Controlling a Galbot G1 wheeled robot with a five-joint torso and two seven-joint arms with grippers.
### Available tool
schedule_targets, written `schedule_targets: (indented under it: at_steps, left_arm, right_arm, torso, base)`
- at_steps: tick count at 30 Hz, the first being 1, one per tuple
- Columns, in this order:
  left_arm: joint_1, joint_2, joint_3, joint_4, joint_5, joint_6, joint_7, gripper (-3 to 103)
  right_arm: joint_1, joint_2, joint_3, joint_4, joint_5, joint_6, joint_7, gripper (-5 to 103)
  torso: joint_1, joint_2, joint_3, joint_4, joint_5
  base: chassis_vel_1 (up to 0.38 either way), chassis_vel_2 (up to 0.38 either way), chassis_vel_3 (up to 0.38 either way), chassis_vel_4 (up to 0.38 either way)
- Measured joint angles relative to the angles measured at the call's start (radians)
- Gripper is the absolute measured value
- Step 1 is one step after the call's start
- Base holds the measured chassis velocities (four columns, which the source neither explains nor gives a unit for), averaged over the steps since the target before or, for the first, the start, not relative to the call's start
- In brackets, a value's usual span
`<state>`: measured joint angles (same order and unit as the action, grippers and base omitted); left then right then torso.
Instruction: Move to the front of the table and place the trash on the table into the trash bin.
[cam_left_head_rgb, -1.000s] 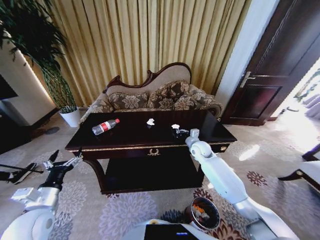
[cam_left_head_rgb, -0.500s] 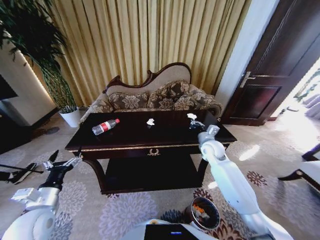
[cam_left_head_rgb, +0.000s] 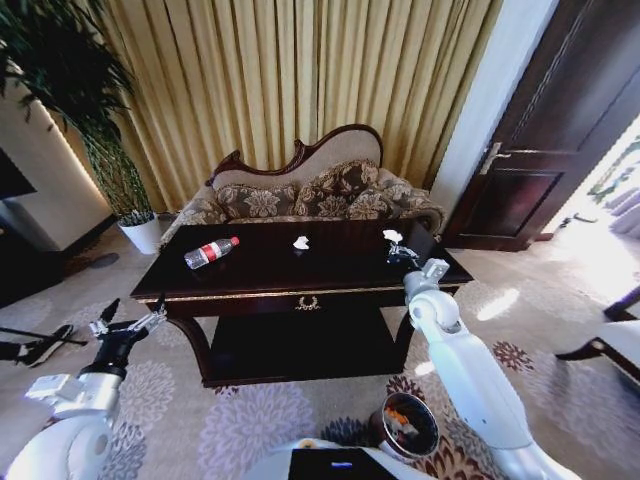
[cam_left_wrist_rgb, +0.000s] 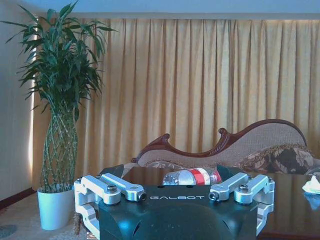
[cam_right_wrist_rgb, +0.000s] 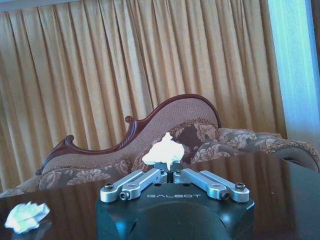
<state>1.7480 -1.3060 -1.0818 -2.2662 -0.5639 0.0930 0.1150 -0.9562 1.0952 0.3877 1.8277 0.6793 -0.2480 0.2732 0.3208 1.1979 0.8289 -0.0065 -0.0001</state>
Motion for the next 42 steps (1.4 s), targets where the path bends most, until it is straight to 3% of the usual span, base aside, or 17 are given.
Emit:
schedule_targets:
  at_steps: [21,29,42]
  left_arm:
    - [0.001,-0.003,0.005,0.000,0.001,-0.001,0.003,100]
    - [0.005,-0.006,-0.002,0.008,-0.001,-0.008,0.005,100]
    - [0.003,-0.013,0.006,0.033,-0.001,-0.026,0.016,100]
  right_arm:
    - [-0.034,0.015,0.000,-0.014,-0.027,0.007,-0.023,1]
    - [-0.134,0.061,-0.007,-0.167,-0.146,0.009,-0.104,1]
    - [-0.180,0.114,-0.009,-0.522,-0.351,0.025,-0.128,1]
  torso:
    - [-0.001,0.001,-0.001,0.0001,0.0000]
    - [0.001,-0.001,0.000,0.0000,0.0002]
    - [0.000,0.000,0.000,-0.0003,0.0000]
  base:
    - [0.183,-0.176,-0.188,0.183]
    - [-0.003,0.006,0.004,-0.003]
    - [0.000,0.000,0.000,0.000]
